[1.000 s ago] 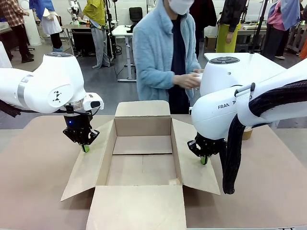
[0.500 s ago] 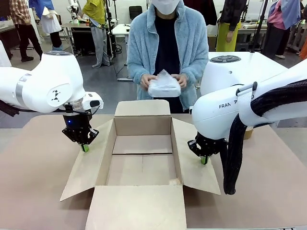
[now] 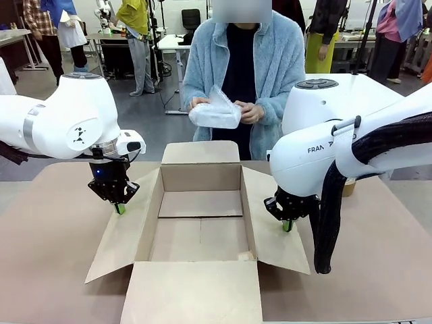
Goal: Wrap the clocks to prevent damage.
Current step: Once the human has placed the objects inside and stepped back, release both hands from the side flaps of the Package Box.
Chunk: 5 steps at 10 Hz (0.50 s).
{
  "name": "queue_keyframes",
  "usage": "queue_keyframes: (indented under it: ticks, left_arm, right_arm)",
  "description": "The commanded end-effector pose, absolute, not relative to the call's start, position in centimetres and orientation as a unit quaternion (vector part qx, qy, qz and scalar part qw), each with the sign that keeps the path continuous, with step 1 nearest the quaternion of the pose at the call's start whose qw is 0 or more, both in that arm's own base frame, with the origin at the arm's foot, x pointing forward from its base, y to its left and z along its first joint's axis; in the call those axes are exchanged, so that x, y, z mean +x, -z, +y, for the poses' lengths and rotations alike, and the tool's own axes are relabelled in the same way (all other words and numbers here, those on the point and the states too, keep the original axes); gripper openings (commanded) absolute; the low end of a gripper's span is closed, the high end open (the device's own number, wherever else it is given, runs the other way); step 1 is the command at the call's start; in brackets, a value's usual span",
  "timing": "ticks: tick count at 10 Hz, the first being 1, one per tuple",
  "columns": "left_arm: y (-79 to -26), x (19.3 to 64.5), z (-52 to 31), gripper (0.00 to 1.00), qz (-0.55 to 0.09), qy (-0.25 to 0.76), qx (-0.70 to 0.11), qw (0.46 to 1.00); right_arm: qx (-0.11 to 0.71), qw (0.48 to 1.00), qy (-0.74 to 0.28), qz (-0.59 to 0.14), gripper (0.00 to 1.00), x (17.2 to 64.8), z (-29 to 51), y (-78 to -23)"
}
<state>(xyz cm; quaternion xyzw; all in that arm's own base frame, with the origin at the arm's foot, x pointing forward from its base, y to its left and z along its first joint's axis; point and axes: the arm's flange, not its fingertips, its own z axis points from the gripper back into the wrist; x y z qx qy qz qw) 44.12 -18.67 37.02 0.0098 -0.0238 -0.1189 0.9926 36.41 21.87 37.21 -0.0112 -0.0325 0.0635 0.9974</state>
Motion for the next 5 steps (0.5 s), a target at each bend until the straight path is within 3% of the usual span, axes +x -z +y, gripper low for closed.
queue_keyframes:
  ticks: [1, 5]
  left_arm:
    - [-36.92, 44.0, -18.58, 0.0, -0.022, 0.12, 0.016, 0.992]
    - [-36.92, 44.0, -18.58, 0.0, -0.022, 0.12, 0.016, 0.992]
  right_arm:
    - [-0.016, 0.997, -0.062, -0.031, 0.01, 36.28, 21.83, -37.01]
    - [-0.016, 0.997, -0.062, -0.031, 0.01, 36.28, 21.83, -37.01]
